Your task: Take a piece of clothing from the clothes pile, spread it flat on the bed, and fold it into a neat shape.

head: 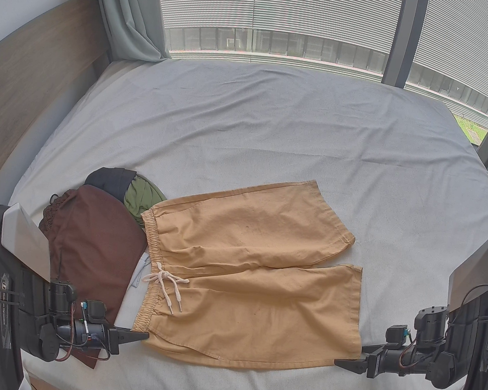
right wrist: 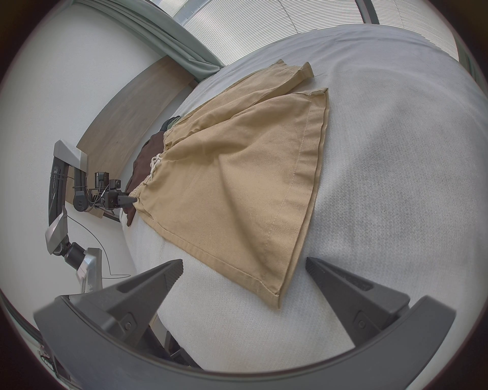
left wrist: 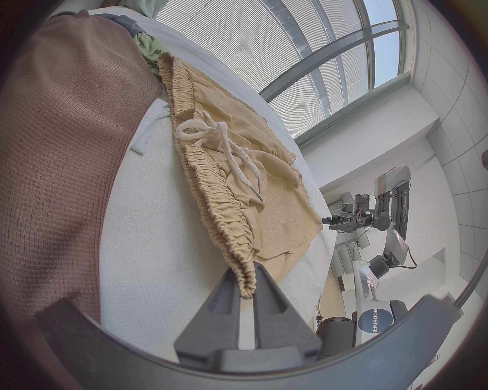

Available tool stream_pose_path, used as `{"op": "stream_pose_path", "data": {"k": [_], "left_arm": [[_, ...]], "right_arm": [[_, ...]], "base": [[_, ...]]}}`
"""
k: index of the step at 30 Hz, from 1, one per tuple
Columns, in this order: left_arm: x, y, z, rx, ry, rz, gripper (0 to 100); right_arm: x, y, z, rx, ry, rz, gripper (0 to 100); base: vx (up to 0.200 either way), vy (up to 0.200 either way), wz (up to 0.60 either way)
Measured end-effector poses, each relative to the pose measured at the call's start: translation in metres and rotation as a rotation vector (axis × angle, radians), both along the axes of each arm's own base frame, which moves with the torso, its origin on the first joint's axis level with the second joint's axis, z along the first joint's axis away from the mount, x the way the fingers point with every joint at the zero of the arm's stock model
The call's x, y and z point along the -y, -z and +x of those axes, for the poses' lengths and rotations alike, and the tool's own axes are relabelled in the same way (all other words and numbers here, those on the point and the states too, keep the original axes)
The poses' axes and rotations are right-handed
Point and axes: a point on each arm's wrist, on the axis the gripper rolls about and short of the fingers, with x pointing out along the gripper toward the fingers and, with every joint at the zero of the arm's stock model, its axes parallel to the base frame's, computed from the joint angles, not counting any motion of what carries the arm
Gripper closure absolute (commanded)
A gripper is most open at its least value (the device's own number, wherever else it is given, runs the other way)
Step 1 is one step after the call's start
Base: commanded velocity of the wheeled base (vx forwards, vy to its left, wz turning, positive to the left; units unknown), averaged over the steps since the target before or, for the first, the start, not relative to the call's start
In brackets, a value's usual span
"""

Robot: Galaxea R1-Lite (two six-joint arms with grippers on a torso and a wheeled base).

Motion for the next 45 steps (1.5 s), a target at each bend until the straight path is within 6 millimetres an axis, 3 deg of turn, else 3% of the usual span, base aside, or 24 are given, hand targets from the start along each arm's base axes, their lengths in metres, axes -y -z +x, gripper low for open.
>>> {"op": "stream_pose_path", "data": {"k": [3,4,24,45], "left_arm": [[0.0,0.0,0.0,0.001,0.001,0.0,100],[0.0,0.0,0.0,0.002,0.001,0.0,100],[0.0,0.0,-0.002,-0.008,-0.001,-0.002,100],[-0.003,-0.001,-0.026,-0.048,0.022,0.023,100]], "right_arm": [[-0.001,0.002,0.0,-0.007,-0.004,0.0,0],[-0.001,0.002,0.0,-0.008,-0.005,0.0,100],[-0.001,0.005,0.0,-0.016,0.002,-0.009,100],[0.001,0.002,-0.003,0.01,-0.032,-0.031,100]], "base": [[0.0,0.0,0.0],[0.0,0.0,0.0],[0.0,0.0,0.0],[0.0,0.0,0.0]]}}
